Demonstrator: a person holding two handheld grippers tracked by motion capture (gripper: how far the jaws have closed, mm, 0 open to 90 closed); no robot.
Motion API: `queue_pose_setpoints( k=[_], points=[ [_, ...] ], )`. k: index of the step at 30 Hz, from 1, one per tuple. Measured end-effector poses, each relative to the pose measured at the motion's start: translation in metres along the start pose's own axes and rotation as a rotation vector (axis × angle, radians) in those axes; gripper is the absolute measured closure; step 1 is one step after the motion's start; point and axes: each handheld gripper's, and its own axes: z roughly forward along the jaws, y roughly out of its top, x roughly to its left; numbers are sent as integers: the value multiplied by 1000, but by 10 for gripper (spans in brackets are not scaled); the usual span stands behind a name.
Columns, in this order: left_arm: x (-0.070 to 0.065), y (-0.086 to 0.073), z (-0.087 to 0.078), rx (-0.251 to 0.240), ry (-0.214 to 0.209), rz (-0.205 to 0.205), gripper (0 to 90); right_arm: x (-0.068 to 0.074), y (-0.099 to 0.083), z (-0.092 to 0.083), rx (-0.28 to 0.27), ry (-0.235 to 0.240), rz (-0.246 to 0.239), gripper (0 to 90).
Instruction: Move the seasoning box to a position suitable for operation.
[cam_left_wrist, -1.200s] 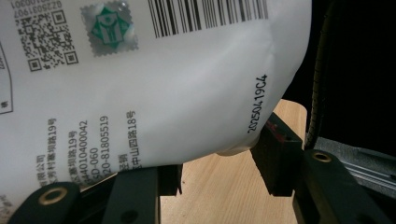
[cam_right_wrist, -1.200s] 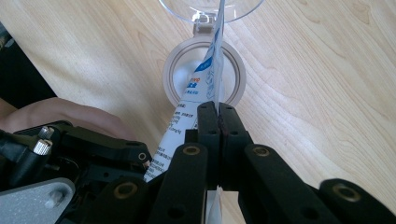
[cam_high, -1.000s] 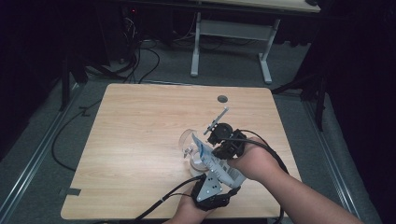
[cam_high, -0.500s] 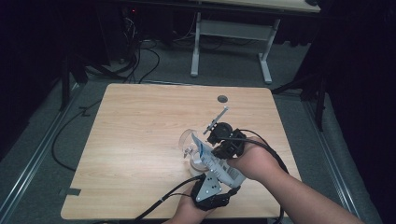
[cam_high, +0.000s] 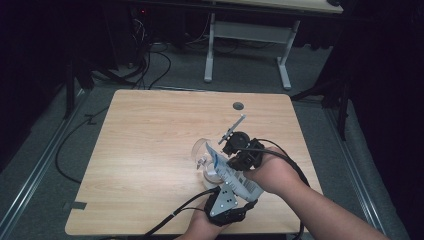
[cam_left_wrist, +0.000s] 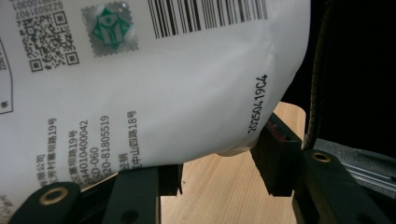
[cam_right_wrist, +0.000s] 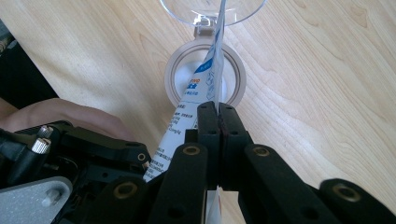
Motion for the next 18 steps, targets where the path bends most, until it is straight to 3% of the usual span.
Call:
queue_pose_setpoints(
  k=[18],
  points=[
    [0,1,-1,-7,0,2,572,1,1,-1,-1,-2,-5,899]
  ],
)
